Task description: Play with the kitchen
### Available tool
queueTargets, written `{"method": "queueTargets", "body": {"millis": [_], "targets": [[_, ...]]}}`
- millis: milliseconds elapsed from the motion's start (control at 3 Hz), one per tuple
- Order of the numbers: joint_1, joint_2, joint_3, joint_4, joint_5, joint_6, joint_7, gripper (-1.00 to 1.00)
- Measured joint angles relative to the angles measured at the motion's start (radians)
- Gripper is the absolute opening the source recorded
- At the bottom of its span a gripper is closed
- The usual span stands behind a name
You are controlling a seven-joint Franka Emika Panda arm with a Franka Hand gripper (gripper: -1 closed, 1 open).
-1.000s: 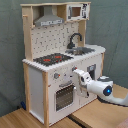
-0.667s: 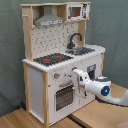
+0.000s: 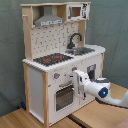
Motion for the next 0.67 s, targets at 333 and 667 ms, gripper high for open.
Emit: {"method": "queueTargets", "body": {"millis": [333,667], "targets": [[0.0,0.0,0.001,0.0,0.0,0.0,0.0,-1.0],[0.033,-0.001,0.001,0.0,-0.008,-0.06,-0.016,-1.0]]}}
